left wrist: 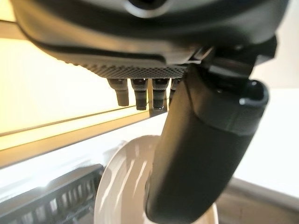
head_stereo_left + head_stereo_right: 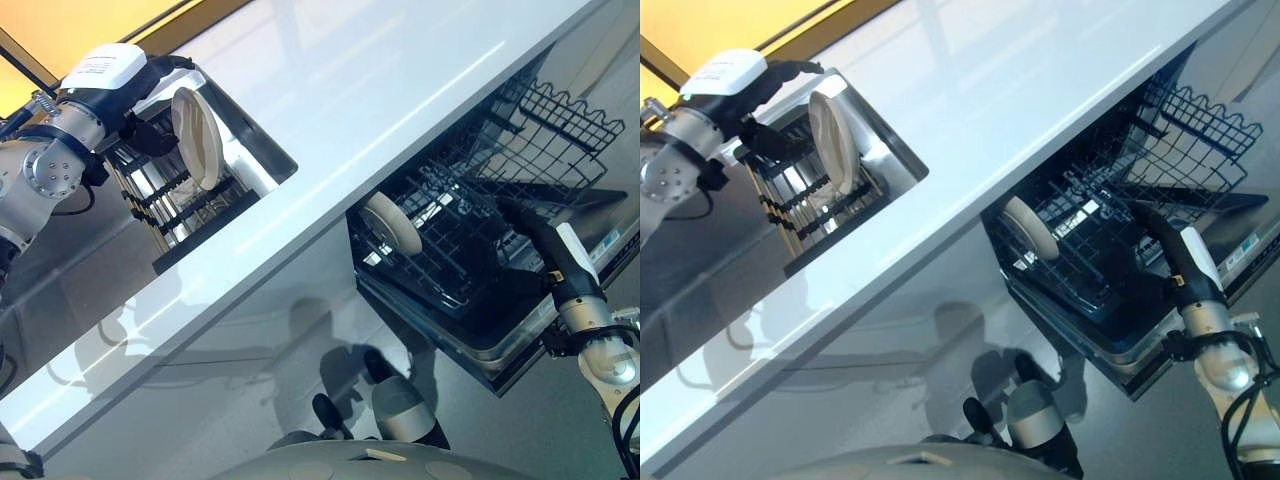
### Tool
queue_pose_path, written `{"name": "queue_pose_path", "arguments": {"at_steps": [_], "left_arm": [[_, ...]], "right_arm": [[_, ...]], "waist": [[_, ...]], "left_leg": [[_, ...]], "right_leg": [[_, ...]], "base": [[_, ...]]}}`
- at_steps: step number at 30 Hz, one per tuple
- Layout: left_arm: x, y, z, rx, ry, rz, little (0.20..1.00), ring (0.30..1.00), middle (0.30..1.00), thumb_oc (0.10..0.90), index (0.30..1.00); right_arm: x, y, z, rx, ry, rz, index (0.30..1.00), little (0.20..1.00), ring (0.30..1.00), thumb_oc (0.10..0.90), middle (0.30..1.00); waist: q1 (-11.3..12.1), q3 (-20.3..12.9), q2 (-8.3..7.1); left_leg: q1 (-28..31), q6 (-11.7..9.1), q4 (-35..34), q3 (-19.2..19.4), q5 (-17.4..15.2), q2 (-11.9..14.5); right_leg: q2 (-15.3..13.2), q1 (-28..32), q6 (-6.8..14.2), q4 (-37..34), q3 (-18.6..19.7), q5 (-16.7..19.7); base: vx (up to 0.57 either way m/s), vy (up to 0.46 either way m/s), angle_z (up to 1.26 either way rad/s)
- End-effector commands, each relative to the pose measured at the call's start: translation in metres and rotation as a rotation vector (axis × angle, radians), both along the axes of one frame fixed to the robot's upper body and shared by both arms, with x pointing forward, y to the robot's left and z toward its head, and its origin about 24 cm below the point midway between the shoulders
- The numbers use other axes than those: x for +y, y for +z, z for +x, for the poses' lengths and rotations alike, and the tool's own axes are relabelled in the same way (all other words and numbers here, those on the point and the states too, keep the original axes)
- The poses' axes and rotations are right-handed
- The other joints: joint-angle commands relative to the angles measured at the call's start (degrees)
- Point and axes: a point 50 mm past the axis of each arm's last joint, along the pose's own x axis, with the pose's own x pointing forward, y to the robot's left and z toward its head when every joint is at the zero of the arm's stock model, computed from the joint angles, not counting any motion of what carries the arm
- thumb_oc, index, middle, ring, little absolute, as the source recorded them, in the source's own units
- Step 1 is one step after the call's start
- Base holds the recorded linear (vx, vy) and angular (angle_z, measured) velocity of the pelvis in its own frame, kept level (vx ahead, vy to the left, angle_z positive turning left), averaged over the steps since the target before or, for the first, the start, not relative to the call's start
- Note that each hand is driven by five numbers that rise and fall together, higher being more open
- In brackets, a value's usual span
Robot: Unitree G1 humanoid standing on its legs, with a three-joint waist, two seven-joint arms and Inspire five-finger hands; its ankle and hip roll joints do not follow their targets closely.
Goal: Pick up plates and place into dishwasher.
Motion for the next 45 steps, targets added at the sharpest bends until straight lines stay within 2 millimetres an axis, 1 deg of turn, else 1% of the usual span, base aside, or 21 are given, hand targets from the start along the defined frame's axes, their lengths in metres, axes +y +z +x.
{"name": "queue_pose_path", "arguments": {"at_steps": [1, 4, 8, 15, 19, 27, 37, 40, 45], "left_arm": [[0.029, 0.059, -0.021, -0.235, 0.109, 0.003, 0.9, 0.9, 0.9, 0.8, 0.9], [0.028, 0.057, -0.021, -0.248, 0.109, 0.003, 0.9, 0.9, 0.9, 0.8, 0.9], [0.033, 0.057, -0.021, -0.268, 0.131, -0.023, 0.9, 0.9, 0.9, 0.8, 0.9], [0.037, 0.065, -0.022, -0.329, 0.16, -0.031, 0.9, 0.9, 0.9, 0.8, 0.9], [0.038, 0.064, -0.022, -0.339, 0.169, -0.003, 0.9, 0.9, 0.9, 0.8, 0.9], [0.04, 0.07, -0.024, -0.426, 0.181, 0.019, 0.9, 0.9, 0.9, 0.8, 0.9], [0.034, 0.064, -0.018, -0.417, 0.174, 0.017, 0.9, 0.9, 0.9, 0.8, 0.9], [0.035, 0.063, -0.019, -0.41, 0.168, 0.014, 0.9, 0.9, 0.9, 0.8, 0.9], [0.032, 0.065, -0.017, -0.404, 0.158, 0.008, 0.9, 0.9, 0.9, 0.8, 0.9]], "right_arm": [[0.009, 0.067, 0.007, -0.291, 0.1, -0.064, 0.9, 0.9, 0.9, 0.8, 0.9], [0.009, 0.064, 0.008, -0.279, 0.1, -0.064, 0.9, 0.9, 0.9, 0.8, 0.9], [0.007, 0.062, 0.008, -0.269, 0.096, -0.058, 0.9, 0.9, 0.9, 0.8, 0.9], [0.006, 0.06, 0.007, -0.257, 0.098, -0.057, 0.9, 0.9, 0.9, 0.8, 0.9], [0.006, 0.06, 0.006, -0.256, 0.102, -0.06, 0.9, 0.9, 0.9, 0.8, 0.9], [0.005, 0.06, 0.007, -0.247, 0.113, -0.068, 0.9, 0.9, 0.9, 0.8, 0.9], [0.004, 0.065, 0.009, -0.269, 0.118, -0.086, 0.9, 0.9, 0.9, 0.8, 0.9], [0.004, 0.066, 0.008, -0.272, 0.117, -0.095, 0.9, 0.9, 0.9, 0.8, 0.9], [0.004, 0.066, 0.007, -0.278, 0.117, -0.106, 0.9, 0.9, 0.9, 0.8, 0.9]], "waist": [[1.0, -4.5, -1.17], [1.1, -4.5, -1.3], [1.0, -4.3, -1.51], [0.5, -3.7, -1.64], [0.3, -3.5, -1.6], [-0.2, -2.9, -1.73], [-0.6, -1.5, -1.94], [-0.6, -1.2, -2.0], [-0.8, -0.8, -2.38]], "left_leg": [[-2.1, 1.0, 2.2, 1.5, -3.1, -2.8], [-2.2, 1.0, 2.3, 1.2, -3.0, -2.9], [-2.4, 1.0, 2.5, 1.3, -3.1, -2.9], [-2.4, 0.9, 2.7, 1.6, -3.1, -2.9], [-2.4, 0.8, 2.8, 1.8, -3.1, -2.8], [-2.7, 0.7, 3.2, 2.2, -3.1, -2.6], [-3.4, 0.6, 3.9, 2.4, -3.3, -2.5], [-3.3, 0.6, 4.0, 2.5, -3.4, -2.4], [-3.5, 0.6, 4.5, 2.9, -3.5, -2.3]], "right_leg": [[-0.5, -3.8, 7.3, 6.4, -4.1, -4.6], [-0.5, -3.8, 7.3, 6.4, -4.3, -4.8], [-0.6, -3.8, 7.2, 6.4, -4.4, -4.8], [-0.6, -3.9, 7.1, 6.4, -4.3, -4.9], [-0.6, -3.9, 7.1, 6.5, -4.3, -5.0], [-0.6, -4.1, 7.0, 6.8, -4.3, -5.2], [-0.6, -4.8, 6.8, 7.3, -4.2, -5.5], [-0.6, -4.7, 6.9, 7.3, -4.2, -5.5], [-0.7, -4.9, 6.9, 7.5, -4.4, -5.5]], "base": [[0.0, 0.0, 0.0], [0.0, 0.0, 0.0], [0.0, 0.0, 0.0], [0.0, 0.0, 0.0], [0.0, 0.0, 0.0], [0.0, 0.0, 0.0], [0.0, 0.0, 0.0], [0.02, 0.003, -0.05], [0.01, -0.004, -0.06]]}}
